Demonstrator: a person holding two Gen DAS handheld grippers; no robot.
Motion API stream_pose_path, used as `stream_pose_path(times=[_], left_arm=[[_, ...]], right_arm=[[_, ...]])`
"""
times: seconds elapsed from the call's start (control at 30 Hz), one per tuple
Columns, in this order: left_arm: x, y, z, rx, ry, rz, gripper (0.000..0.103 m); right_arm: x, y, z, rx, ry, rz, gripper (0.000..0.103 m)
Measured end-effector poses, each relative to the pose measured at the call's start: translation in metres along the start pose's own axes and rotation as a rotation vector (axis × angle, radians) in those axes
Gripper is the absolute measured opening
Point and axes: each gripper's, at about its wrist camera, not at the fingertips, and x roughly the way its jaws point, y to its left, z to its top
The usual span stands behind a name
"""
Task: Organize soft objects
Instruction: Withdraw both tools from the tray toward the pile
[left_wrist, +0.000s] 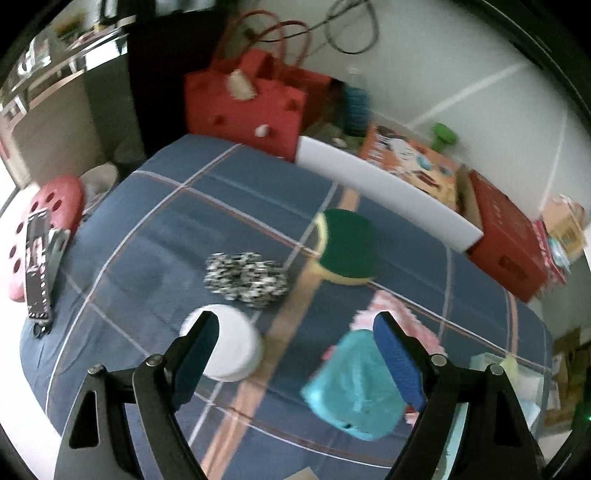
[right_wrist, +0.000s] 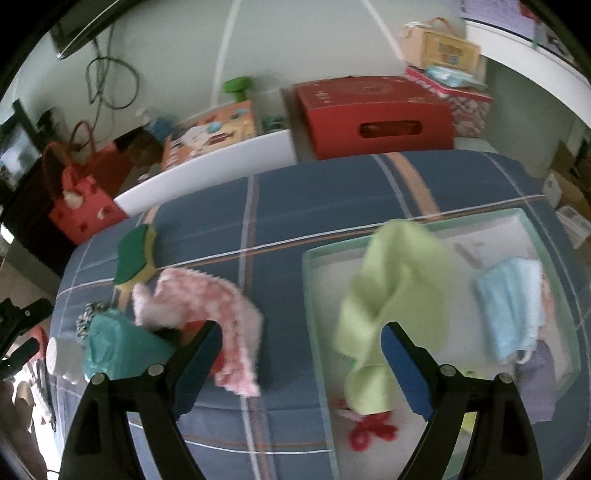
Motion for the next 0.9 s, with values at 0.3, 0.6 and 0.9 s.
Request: stream_pose_path(times=[0.3,0.6,0.9], left_arm=[[-0.007,0.004,-0.004,-0.003,-0.012,-0.053,0.086],[-0.003,-0.05,-0.02,0.104,0.025,-0.2,0.086],[-0.002,-0.098,-0.043,0.225,0.053,-0.232,0.086]], right_arm=[[0.013,0.022,-0.007,-0.052,0.02,0.027,0.09],[0.011,0.009,-0.003,-0.038,0.017,-0.013,0.089],[-0.004,-0.028,0.002,0.019,0.008,-0.113,0.09]])
